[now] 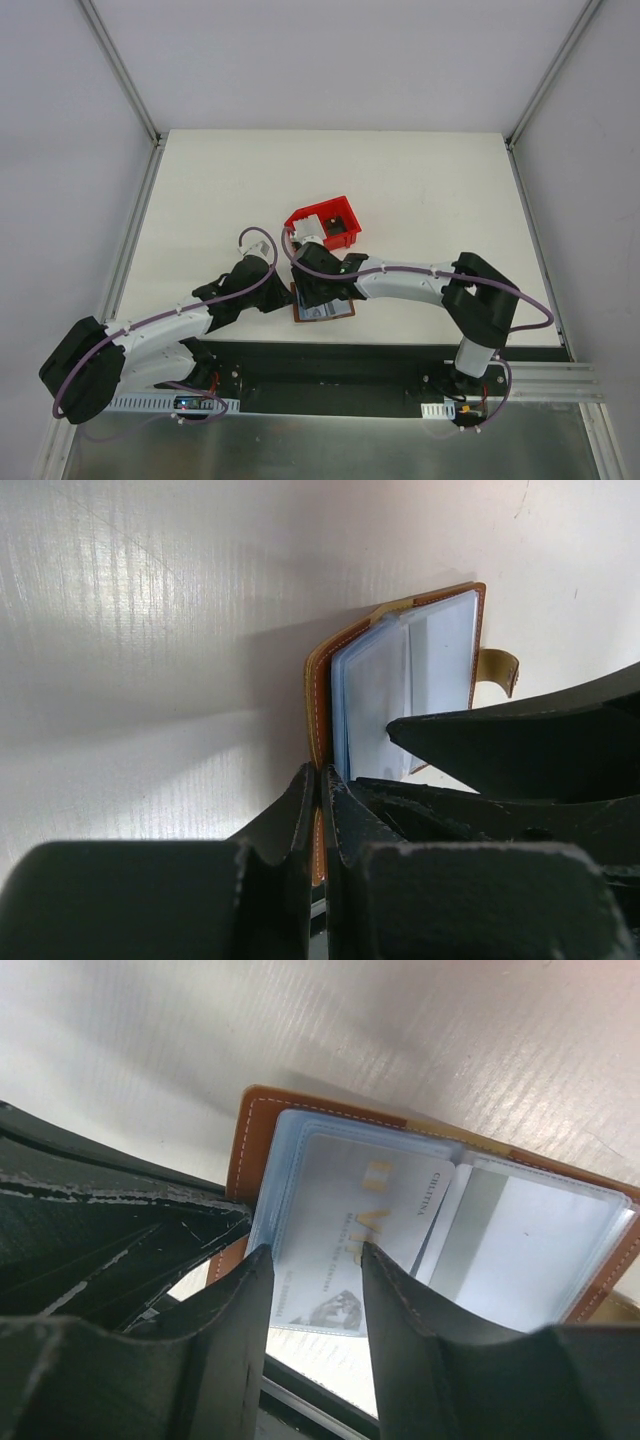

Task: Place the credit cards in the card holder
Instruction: Turn over the card slot in the card holder.

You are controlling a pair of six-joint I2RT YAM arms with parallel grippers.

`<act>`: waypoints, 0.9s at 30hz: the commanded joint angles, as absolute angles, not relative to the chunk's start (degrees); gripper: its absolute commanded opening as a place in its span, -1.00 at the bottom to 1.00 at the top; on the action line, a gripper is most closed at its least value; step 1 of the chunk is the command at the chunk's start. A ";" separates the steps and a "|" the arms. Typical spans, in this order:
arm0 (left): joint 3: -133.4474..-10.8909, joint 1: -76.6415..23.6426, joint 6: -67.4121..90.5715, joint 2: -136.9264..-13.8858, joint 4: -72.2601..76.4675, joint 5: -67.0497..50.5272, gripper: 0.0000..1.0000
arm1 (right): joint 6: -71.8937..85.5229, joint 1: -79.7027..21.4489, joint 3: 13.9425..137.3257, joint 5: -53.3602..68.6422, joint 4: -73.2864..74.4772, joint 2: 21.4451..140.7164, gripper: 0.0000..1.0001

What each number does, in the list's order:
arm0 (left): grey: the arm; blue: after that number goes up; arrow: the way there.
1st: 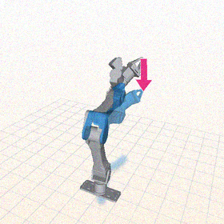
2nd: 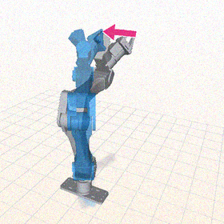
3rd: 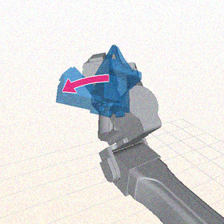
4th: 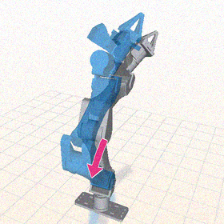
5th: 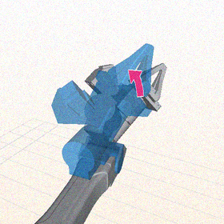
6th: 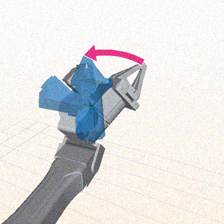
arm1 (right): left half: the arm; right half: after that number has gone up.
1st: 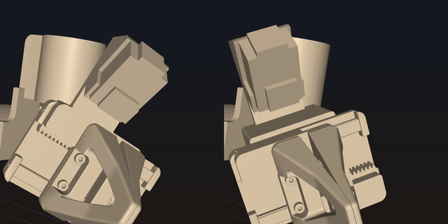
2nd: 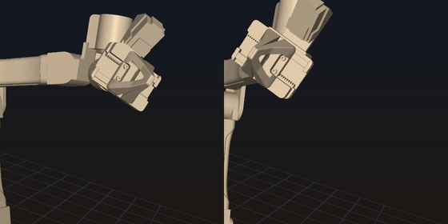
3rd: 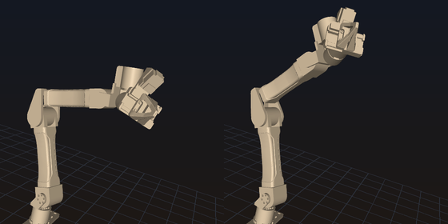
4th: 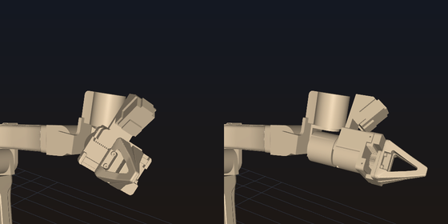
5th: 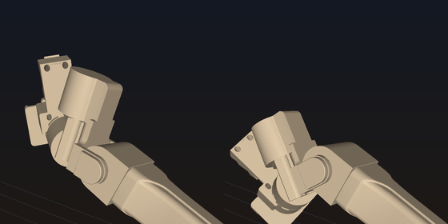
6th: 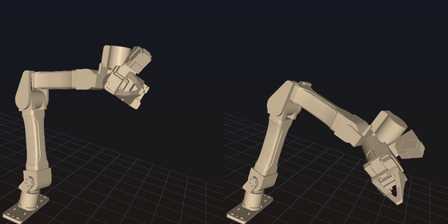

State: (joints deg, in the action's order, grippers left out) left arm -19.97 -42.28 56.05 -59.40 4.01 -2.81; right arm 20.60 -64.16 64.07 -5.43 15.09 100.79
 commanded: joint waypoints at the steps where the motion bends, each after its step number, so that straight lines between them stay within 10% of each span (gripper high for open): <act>1: -19.95 -42.01 55.72 -57.83 4.66 -2.99 -1.00 | 19.51 -65.04 66.80 -10.63 20.12 100.46 -0.20; 27: -19.07 -42.01 55.81 -57.83 4.40 -2.55 -1.00 | 19.86 -64.78 65.92 -18.37 25.40 94.31 -0.52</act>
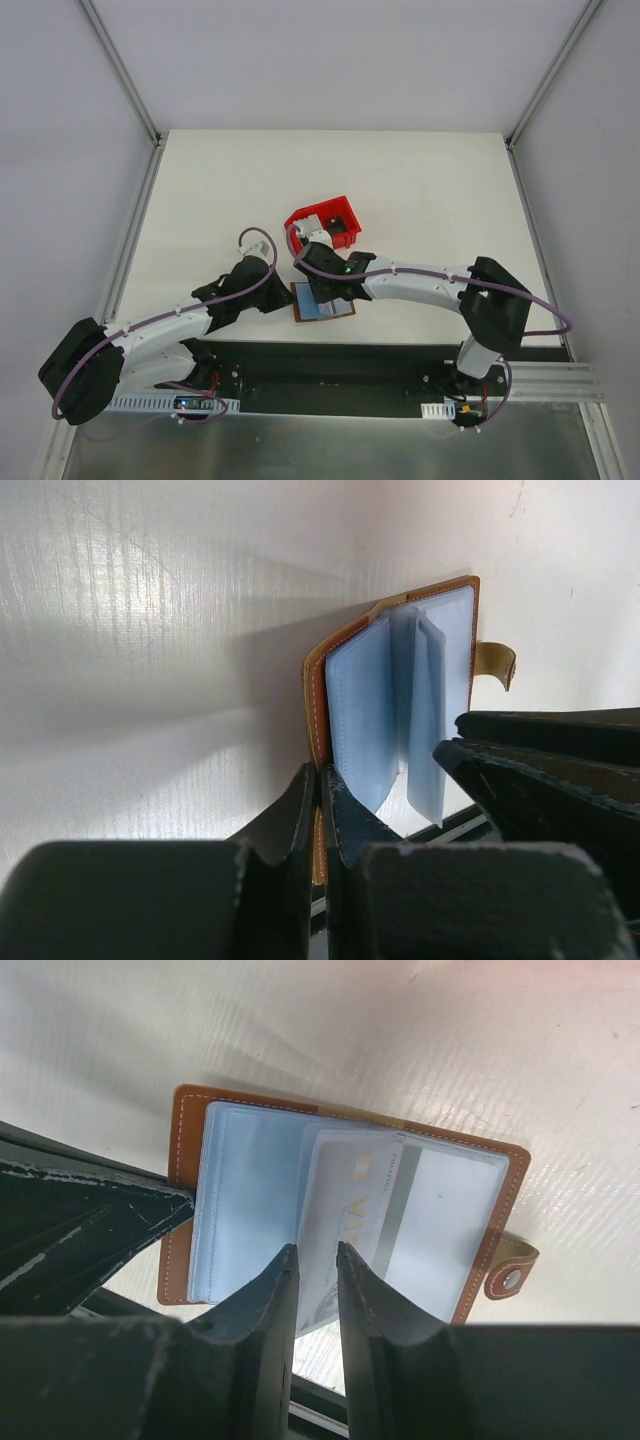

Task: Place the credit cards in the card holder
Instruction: Turn over the card slot in the card holder.

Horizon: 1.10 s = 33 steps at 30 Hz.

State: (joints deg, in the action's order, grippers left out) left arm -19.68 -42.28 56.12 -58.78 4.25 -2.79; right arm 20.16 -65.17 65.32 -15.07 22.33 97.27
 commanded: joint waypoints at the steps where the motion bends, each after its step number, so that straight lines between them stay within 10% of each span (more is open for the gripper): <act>1: -18.99 -42.10 55.81 -57.75 4.48 -2.55 -1.00 | 19.86 -64.51 65.74 -18.28 25.49 94.05 -0.53; 33: -19.42 -42.01 56.16 -58.89 4.48 -2.46 -1.00 | 19.51 -62.49 64.60 -17.93 29.71 96.33 -0.32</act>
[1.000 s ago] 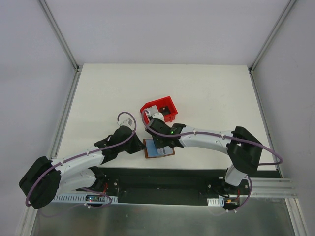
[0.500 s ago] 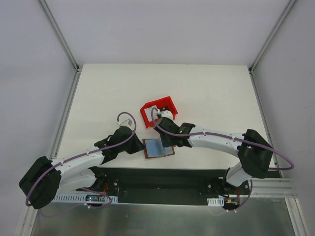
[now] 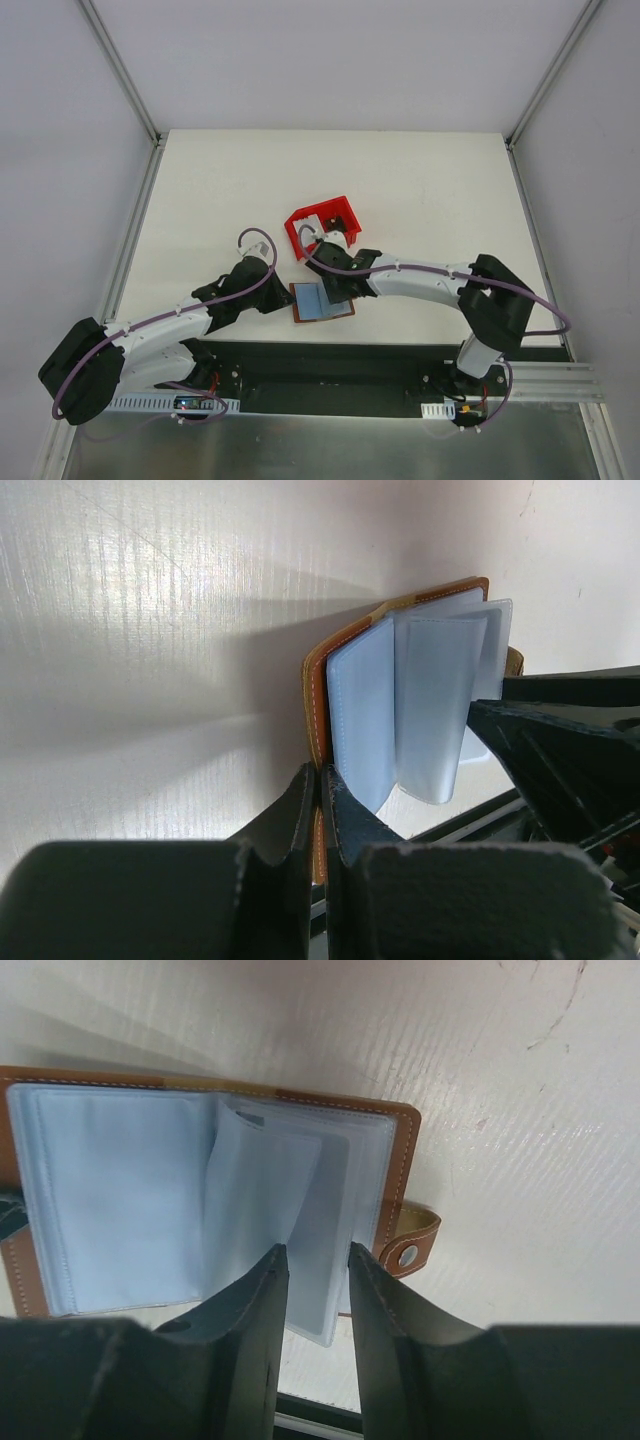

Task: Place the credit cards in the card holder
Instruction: Turn over the card slot in the card holder.

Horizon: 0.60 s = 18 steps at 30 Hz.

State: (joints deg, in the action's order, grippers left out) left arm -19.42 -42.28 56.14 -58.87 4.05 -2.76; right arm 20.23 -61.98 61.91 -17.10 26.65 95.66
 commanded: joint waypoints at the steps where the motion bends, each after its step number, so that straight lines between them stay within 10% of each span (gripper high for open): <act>1: -19.42 -42.10 56.08 -58.97 4.48 -2.46 -1.00 | 19.25 -62.66 64.77 -18.10 29.62 96.33 -0.27; 18: -18.98 -42.10 56.34 -58.45 4.48 -2.29 -1.00 | 18.46 -66.18 74.53 -24.43 38.85 102.92 0.44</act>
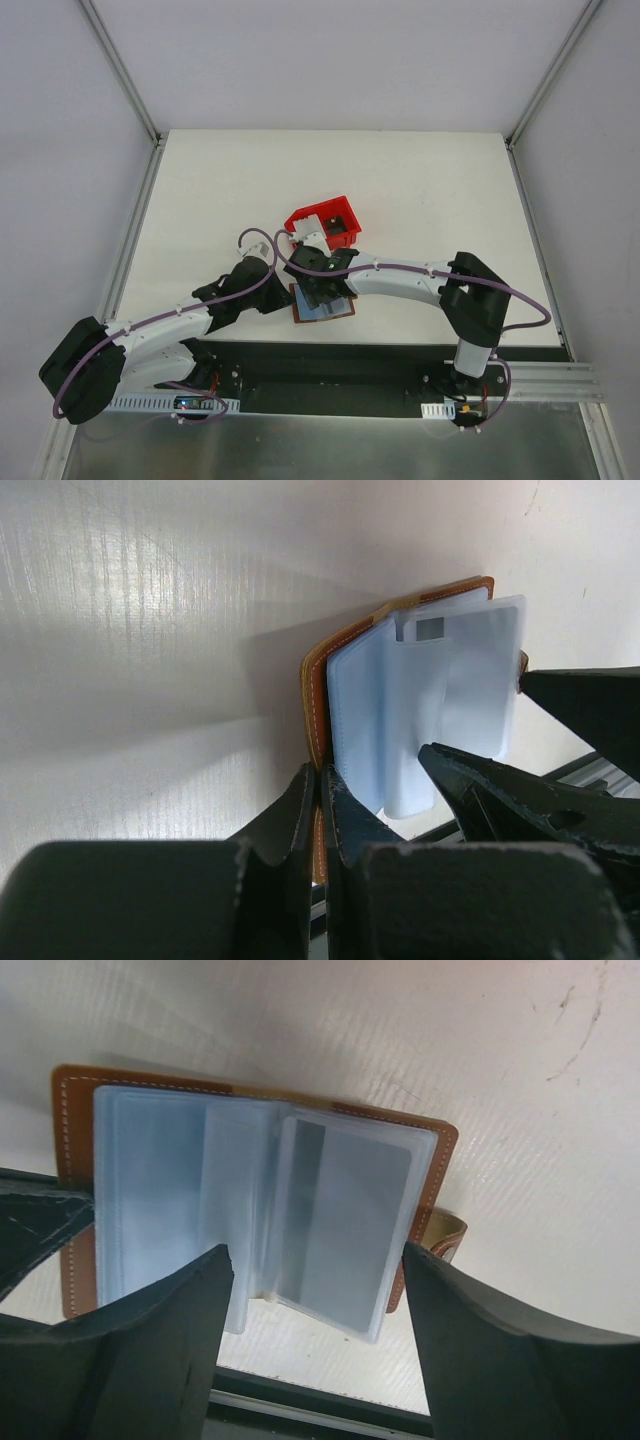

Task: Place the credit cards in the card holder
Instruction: Turn over the card slot in the card holder.

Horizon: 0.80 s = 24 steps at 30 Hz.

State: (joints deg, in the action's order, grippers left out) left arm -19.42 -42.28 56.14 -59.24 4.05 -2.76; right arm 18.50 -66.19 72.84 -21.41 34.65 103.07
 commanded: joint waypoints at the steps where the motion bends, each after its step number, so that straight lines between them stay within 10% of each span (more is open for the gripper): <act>1: -18.98 -42.10 56.34 -58.62 4.48 -2.37 -1.00 | 18.54 -66.27 74.36 -24.35 38.76 102.66 0.48; 24: -17.58 -42.01 57.39 -59.85 4.48 -1.06 -1.00 | 16.17 -63.99 63.90 -3.96 15.82 88.69 0.77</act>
